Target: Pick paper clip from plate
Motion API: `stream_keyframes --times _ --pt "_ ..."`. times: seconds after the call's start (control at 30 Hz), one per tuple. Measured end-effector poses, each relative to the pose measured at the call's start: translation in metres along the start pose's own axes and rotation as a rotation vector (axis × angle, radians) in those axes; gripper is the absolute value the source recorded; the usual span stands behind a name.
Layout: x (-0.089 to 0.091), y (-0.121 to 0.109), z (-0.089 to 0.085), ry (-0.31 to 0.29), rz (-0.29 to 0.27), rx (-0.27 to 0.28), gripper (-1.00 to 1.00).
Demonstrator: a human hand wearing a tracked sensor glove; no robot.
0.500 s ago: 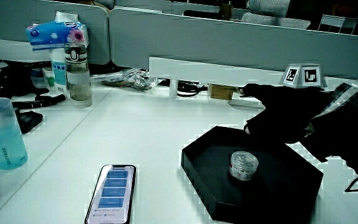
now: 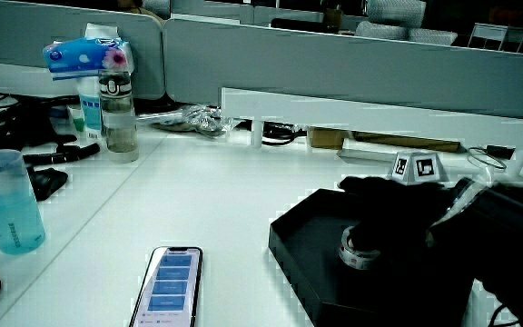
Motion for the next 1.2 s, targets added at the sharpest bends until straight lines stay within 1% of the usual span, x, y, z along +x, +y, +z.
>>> stream_keyframes --times 0.03,0.07,0.1,0.13,0.17,0.2,0.23,0.27,0.3,0.33,0.37,0.4,0.43,0.47,0.5,0.53,0.57,0.6,0.73,0.77,0.8,0.87,0.9,0.93,0.97,1.0,1.03,1.07,1.1,1.13,1.17,1.2 --pt "-0.001 0.004 -0.009 -0.012 -0.007 -0.069 0.0" --pt "-0.002 0.007 -0.016 -0.027 -0.033 -0.119 0.0" --pt "-0.003 0.009 -0.019 -0.031 -0.032 -0.134 0.0" --pt "-0.004 0.011 -0.021 -0.063 -0.054 -0.135 0.0" --pt "-0.006 0.013 -0.023 -0.077 -0.049 -0.167 0.0" --pt "-0.007 0.014 -0.022 -0.094 -0.066 -0.163 0.0" --pt "-0.008 0.012 -0.02 -0.096 -0.064 -0.141 0.0" --pt "-0.01 0.014 -0.022 -0.1 -0.043 -0.172 0.0" --pt "-0.012 0.015 -0.024 -0.097 -0.031 -0.177 0.0" --pt "-0.013 0.016 -0.026 -0.116 -0.043 -0.192 0.0" --pt "-0.014 0.017 -0.029 -0.109 -0.037 -0.2 0.07" --pt "-0.016 0.016 -0.029 -0.117 -0.034 -0.164 0.14" --pt "-0.016 0.017 -0.033 -0.141 -0.071 -0.16 0.21" --pt "-0.017 0.015 -0.032 -0.152 -0.085 -0.135 0.29" --pt "-0.017 0.015 -0.033 -0.147 -0.088 -0.12 0.36" --pt "-0.017 0.014 -0.032 -0.137 -0.072 -0.109 0.43" --pt "-0.016 0.015 -0.031 -0.14 -0.071 -0.08 0.5" --pt "-0.015 0.017 -0.031 -0.137 -0.08 -0.101 0.57" --pt "-0.016 0.016 -0.029 -0.147 -0.078 -0.08 0.86" --pt "-0.015 0.018 -0.031 -0.14 -0.081 -0.099 0.93" --pt "-0.016 0.016 -0.029 -0.144 -0.082 -0.092 1.0" --pt "-0.015 0.017 -0.03 -0.143 -0.077 -0.089 1.0" --pt "-0.015 0.015 -0.028 -0.141 -0.079 -0.079 1.0" --pt "-0.013 0.018 -0.032 -0.12 -0.073 -0.112 1.0" --pt "-0.012 0.016 -0.029 -0.121 -0.063 -0.086 1.0" --pt "-0.01 0.019 -0.031 -0.119 -0.069 -0.108 1.0" --pt "-0.007 0.019 -0.029 -0.106 -0.058 -0.113 1.0" --pt "-0.007 0.012 -0.02 -0.108 -0.039 -0.059 1.0" --pt "-0.005 0.011 -0.015 -0.09 -0.025 -0.032 1.0" --pt "-0.002 0.009 -0.008 -0.08 -0.033 -0.004 1.0" --pt "0.002 0.011 -0.005 -0.071 -0.045 -0.033 1.0" --pt "0.005 0.008 0.001 -0.056 -0.019 -0.013 1.0"
